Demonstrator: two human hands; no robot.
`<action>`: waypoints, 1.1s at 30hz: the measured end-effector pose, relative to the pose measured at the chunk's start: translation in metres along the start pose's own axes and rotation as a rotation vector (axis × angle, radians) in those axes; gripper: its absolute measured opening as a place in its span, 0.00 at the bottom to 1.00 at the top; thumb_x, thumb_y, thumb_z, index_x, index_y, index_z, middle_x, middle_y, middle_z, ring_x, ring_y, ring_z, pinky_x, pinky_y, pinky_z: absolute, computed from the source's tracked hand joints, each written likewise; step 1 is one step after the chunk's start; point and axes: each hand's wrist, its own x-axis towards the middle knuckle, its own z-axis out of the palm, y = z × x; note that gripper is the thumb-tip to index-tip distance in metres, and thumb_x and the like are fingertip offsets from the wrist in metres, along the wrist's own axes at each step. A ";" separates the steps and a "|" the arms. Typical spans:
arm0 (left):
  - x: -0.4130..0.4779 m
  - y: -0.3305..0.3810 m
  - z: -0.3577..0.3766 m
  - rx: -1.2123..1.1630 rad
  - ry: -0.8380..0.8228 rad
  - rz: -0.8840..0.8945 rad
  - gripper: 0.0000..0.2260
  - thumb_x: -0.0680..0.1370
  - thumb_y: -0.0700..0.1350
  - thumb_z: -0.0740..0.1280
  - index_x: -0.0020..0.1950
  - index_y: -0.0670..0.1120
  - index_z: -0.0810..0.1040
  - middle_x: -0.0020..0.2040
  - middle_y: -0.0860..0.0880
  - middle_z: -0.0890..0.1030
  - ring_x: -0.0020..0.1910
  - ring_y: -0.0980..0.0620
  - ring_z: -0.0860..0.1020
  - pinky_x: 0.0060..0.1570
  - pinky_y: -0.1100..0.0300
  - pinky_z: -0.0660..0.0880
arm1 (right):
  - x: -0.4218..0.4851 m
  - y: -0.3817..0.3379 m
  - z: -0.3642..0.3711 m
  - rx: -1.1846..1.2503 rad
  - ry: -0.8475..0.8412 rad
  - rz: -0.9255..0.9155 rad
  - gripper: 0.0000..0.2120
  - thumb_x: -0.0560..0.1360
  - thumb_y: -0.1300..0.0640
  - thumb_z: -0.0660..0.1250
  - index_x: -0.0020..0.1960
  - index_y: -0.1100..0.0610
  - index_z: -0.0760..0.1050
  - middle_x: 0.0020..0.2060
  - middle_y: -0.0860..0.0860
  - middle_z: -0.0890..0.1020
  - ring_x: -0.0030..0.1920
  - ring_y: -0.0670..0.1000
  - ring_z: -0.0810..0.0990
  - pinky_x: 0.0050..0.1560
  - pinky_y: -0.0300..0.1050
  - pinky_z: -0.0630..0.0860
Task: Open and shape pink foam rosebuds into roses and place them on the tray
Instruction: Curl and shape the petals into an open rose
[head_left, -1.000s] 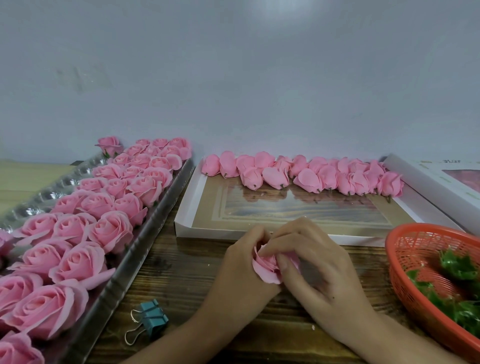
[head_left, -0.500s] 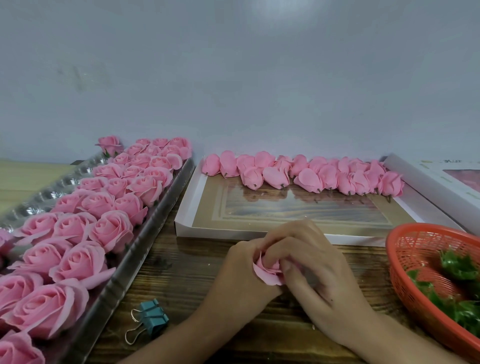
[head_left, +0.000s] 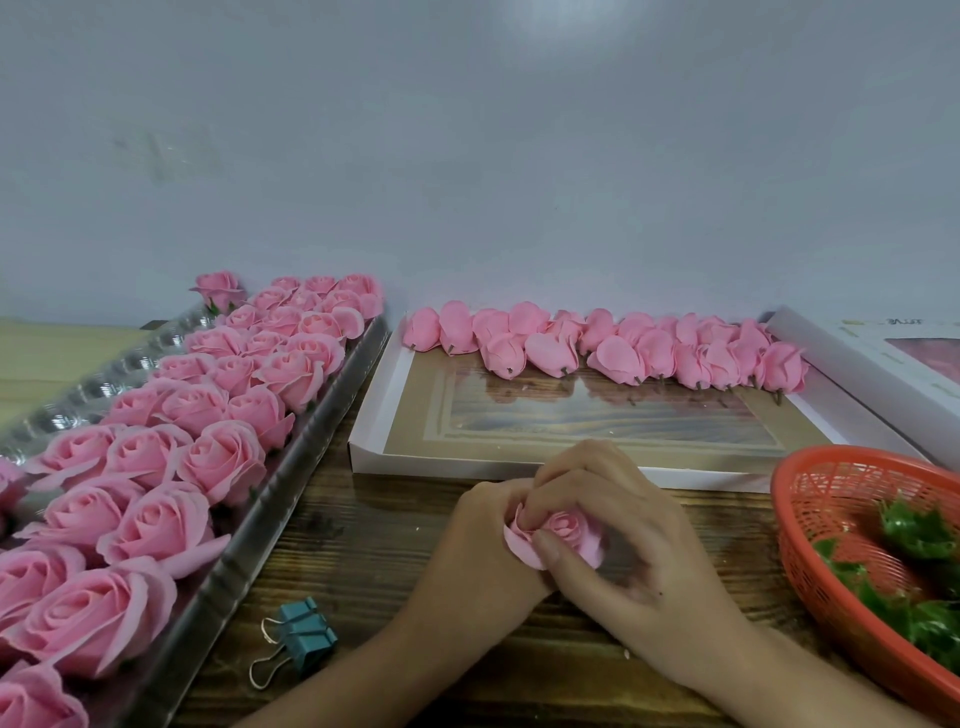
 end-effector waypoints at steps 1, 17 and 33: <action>0.002 0.000 0.002 0.007 -0.032 0.016 0.12 0.70 0.40 0.67 0.32 0.56 0.74 0.34 0.67 0.77 0.36 0.67 0.76 0.36 0.74 0.71 | 0.000 0.000 0.000 0.018 0.004 0.009 0.04 0.76 0.58 0.66 0.45 0.55 0.80 0.46 0.40 0.78 0.50 0.46 0.78 0.52 0.41 0.71; 0.002 0.015 -0.002 -0.094 0.077 0.091 0.11 0.67 0.46 0.68 0.27 0.58 0.73 0.28 0.61 0.75 0.30 0.67 0.73 0.32 0.74 0.68 | -0.003 0.004 0.002 0.101 0.039 0.085 0.04 0.75 0.59 0.69 0.49 0.53 0.81 0.47 0.42 0.83 0.51 0.50 0.82 0.50 0.53 0.77; 0.003 0.005 -0.003 0.048 0.091 0.045 0.16 0.70 0.41 0.72 0.28 0.55 0.71 0.26 0.62 0.75 0.30 0.65 0.74 0.32 0.73 0.68 | -0.001 0.007 0.000 0.053 0.045 0.098 0.04 0.75 0.54 0.71 0.48 0.52 0.82 0.46 0.40 0.84 0.51 0.47 0.83 0.50 0.55 0.77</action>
